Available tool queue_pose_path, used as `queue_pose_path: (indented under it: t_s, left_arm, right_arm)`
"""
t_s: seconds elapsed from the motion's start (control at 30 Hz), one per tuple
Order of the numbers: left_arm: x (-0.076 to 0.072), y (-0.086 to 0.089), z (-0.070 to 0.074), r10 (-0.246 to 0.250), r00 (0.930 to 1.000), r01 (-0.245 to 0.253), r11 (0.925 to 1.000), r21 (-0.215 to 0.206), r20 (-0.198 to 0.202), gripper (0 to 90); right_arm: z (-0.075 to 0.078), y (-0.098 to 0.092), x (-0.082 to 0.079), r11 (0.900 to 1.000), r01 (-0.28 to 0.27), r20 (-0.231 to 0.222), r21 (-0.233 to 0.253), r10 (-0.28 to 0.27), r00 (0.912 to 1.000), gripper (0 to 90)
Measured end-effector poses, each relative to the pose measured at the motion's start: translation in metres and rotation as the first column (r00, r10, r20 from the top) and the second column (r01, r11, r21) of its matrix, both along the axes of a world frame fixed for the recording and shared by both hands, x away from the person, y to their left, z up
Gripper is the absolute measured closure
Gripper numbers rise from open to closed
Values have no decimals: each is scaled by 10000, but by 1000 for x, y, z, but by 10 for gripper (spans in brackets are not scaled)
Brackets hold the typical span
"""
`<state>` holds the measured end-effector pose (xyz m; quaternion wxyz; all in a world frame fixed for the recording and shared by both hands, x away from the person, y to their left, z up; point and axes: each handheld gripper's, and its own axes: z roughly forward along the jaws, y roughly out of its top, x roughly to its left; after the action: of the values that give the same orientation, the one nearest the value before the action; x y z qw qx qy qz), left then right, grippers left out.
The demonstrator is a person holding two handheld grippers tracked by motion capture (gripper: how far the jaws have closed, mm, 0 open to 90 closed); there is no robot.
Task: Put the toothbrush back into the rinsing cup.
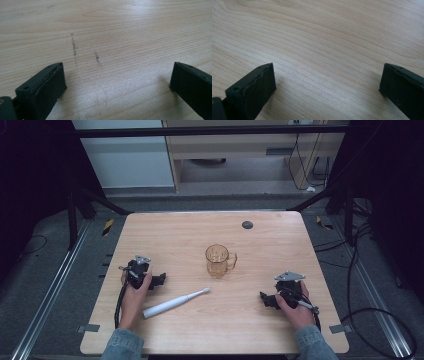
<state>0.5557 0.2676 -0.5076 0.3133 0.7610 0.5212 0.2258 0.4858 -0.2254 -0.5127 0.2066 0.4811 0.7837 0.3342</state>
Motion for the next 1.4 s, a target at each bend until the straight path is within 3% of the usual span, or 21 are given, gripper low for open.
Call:
queue_pose_path:
  t_s: [0.27,0.43,0.53,0.7,0.83,0.97,1.07,1.17,1.4]
  left_arm:
    - [0,0,0,-11,10000,11,10000,-12,-7,0]
    - [-3,5,1,-366,9993,366,9992,-164,-2,7]
    - [-4,13,4,-489,9985,504,9967,-640,246,27]
    - [-10,21,16,-512,9967,561,9954,-780,634,32]
    - [-16,18,31,-859,9931,902,9945,-524,795,36]
    - [-23,9,45,-1345,9881,1348,9909,10,753,35]
    - [-28,5,55,-1624,9837,1622,9867,85,776,36]
    - [-35,2,61,-1944,9786,1918,9804,444,669,32]
    - [-45,-8,74,-2325,9722,2299,9702,767,265,39]
  right_arm:
    - [0,0,1,10000,4,6,-17,-4,10000,4]
    - [0,0,1,10000,-6,9,-21,6,10000,4]
    - [0,-1,0,10000,-51,-31,23,51,10000,4]
    - [0,-3,-2,10000,15,5,-32,-15,10000,4]
    - [0,-4,-4,10000,14,3,-6,-14,10000,4]
    - [0,-4,-4,10000,23,-3,-2,-23,10000,3]
    - [0,-4,-4,10000,38,-40,19,-38,10000,3]
    - [0,-4,-4,10000,30,-35,18,-30,10000,3]
    - [0,-4,-3,10000,40,9,-26,-40,10000,3]
